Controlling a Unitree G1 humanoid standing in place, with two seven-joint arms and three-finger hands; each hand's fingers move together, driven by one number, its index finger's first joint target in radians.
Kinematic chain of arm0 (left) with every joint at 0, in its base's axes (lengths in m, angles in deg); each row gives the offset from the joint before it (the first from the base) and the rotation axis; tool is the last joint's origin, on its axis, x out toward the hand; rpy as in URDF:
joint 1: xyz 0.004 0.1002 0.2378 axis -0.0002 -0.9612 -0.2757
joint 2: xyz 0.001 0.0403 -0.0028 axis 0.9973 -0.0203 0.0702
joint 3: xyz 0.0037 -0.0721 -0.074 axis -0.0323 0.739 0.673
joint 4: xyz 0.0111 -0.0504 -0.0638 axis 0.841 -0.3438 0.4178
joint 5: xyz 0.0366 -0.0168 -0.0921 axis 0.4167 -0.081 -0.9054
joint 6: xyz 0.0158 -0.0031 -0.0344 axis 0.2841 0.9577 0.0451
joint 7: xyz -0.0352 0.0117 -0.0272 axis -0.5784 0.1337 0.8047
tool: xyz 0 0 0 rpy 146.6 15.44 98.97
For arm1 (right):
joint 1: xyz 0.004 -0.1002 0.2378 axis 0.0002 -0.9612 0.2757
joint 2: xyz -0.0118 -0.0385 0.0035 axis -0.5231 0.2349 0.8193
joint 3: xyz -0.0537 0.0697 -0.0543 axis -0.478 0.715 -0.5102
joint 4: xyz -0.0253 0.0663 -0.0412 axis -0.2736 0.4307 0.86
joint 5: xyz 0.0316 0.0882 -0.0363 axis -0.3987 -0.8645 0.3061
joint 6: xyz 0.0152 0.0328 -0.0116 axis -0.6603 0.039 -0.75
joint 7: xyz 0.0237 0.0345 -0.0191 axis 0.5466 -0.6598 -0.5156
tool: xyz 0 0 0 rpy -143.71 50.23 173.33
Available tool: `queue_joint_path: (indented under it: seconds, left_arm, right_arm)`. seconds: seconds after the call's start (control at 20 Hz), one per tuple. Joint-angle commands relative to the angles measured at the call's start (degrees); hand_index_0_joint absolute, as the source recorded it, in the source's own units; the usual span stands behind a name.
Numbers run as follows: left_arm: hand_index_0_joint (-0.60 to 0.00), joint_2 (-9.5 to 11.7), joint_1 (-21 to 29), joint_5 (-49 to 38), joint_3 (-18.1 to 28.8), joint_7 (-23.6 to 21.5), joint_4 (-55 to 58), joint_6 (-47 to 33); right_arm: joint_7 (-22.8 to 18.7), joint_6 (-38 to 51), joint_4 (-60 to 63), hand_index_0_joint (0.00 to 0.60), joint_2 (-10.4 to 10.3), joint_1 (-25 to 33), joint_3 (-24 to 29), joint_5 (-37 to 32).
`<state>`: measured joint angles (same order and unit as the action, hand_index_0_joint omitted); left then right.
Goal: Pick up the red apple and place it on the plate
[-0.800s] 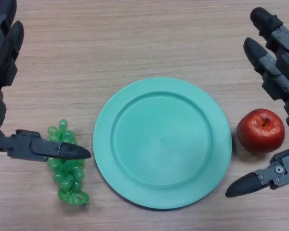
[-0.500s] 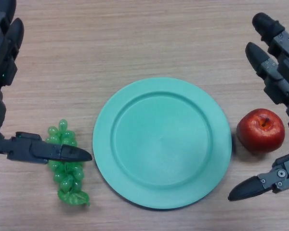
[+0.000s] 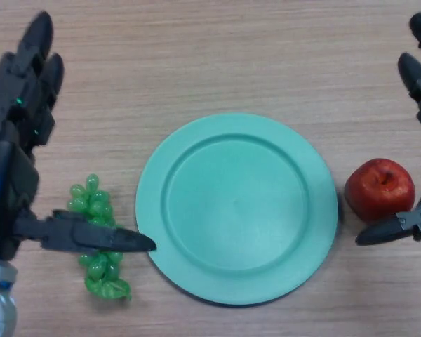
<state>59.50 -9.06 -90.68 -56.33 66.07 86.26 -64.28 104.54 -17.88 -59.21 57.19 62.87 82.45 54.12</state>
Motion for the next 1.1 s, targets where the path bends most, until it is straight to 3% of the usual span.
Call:
queue_joint_path:
  seconds: [0.05, 0.35, 0.55, 0.65, 0.7, 0.75, 0.8, 1.05, 1.1]
  left_arm:
    - [0.000, 0.46, 0.40, 2.51, -0.26, -0.43, 4.39, -7.39]
    - [0.000, 0.23, -0.11, 4.29, -1.74, -0.51, 4.88, -7.27]
    - [0.000, 0.37, -0.61, 3.02, 0.01, -0.04, 5.25, -7.95]
    - [0.000, 0.35, -0.83, 2.86, 0.34, 0.10, 5.18, -8.28]
    - [0.000, 0.32, -1.07, 2.61, 0.82, 0.24, 5.02, -8.65]
    - [0.000, 0.32, -1.22, 2.25, 1.53, 0.36, 4.81, -8.90]
    - [0.000, 0.35, -1.29, 1.62, 3.32, 0.40, 4.30, -9.37]
    - [0.000, 0.72, -0.60, 0.36, 6.64, 1.06, 3.77, -9.29]
    - [0.000, 0.79, -0.32, -0.57, 7.46, 1.10, 3.74, -9.04]
  right_arm:
    - [0.92, 16.95, 6.24, 0.000, 3.27, 3.07, 3.78, 2.46]
    - [-0.35, 32.71, 35.29, 0.000, 7.55, 9.65, 3.25, 4.47]
    - [-3.54, 36.77, 48.80, 0.000, 8.26, 14.04, 0.80, 8.01]
    - [-4.93, 38.05, 51.12, 0.199, 8.44, 14.93, 0.51, 9.61]
    - [-7.02, 39.77, 54.30, 0.349, 8.78, 16.19, -0.03, 12.12]
    - [-10.25, 42.61, 58.66, 0.449, 9.36, 17.77, -0.97, 16.51]
    - [-16.61, 47.70, 65.56, 0.599, 10.47, 19.76, -2.35, 24.23]
    - [-13.99, 40.34, 51.81, 0.600, 9.83, 15.45, -1.32, 24.09]
    - [-12.42, 37.06, 47.70, 0.600, 8.69, 14.67, -0.79, 20.53]
